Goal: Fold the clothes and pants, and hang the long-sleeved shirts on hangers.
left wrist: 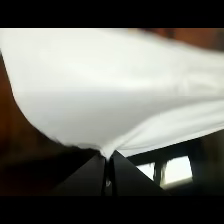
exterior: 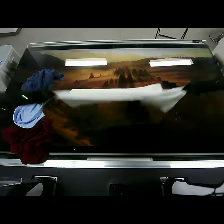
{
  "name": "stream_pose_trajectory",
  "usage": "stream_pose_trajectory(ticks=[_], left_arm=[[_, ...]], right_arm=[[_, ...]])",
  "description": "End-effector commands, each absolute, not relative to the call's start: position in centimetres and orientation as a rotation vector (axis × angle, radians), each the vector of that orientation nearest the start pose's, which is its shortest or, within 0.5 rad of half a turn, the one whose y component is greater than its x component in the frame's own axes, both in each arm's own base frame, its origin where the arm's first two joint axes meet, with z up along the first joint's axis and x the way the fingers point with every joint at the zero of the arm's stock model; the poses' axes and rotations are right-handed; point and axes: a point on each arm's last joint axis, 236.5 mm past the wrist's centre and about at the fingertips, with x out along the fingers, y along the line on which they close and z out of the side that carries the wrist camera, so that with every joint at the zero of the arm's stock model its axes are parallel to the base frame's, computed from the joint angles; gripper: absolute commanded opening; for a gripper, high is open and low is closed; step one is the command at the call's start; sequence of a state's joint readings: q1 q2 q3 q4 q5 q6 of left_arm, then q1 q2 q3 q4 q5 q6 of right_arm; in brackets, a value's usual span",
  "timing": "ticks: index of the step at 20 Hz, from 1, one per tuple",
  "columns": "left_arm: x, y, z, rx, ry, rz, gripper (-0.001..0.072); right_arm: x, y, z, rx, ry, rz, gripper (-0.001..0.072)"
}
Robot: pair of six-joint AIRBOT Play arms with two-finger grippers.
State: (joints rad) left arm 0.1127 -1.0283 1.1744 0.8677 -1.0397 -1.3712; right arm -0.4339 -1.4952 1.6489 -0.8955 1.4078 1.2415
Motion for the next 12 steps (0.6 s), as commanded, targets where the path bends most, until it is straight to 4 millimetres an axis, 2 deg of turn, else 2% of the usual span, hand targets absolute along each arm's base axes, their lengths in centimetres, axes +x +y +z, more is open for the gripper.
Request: stream_pose_trajectory(ticks=[1,2,3,4,6,8,10,12], left_arm=[[39.4,-3.8,39.5,-0.268,0.246,-0.295,0.0021],[37.7,-3.4,44.4,-0.229,0.132,-0.285,0.0021],[35.7,-3.4,48.3,-0.192,0.042,-0.281,0.0021],[33.8,-3.7,50.8,-0.166,-0.018,-0.285,0.0021],[30.2,-4.6,54.1,-0.132,-0.115,-0.291,0.0021],[26.8,-5.0,57.1,-0.118,-0.229,-0.279,0.0021],[23.8,-4.9,60.1,-0.117,-0.357,-0.262,0.0021],[21.6,-4.8,62.0,-0.123,-0.446,-0.25,0.002]], right_arm=[[44.0,-4.9,36.0,0.198,0.396,0.206,0.0031],[41.1,-4.3,42.3,0.125,0.233,0.166,0.0031],[38.0,-3.4,46.7,0.071,0.114,0.14,0.0031],[34.5,-2.3,50.1,0.026,0.02,0.117,0.0031],[28.6,-0.8,53.4,-0.025,-0.075,0.062,0.0031],[24.1,-0.4,55.6,-0.046,-0.154,-0.007,0.0031],[21.0,-0.4,57.7,-0.052,-0.245,-0.064,0.0031],[19.0,-0.7,59.3,-0.036,-0.32,-0.104,0.003]])
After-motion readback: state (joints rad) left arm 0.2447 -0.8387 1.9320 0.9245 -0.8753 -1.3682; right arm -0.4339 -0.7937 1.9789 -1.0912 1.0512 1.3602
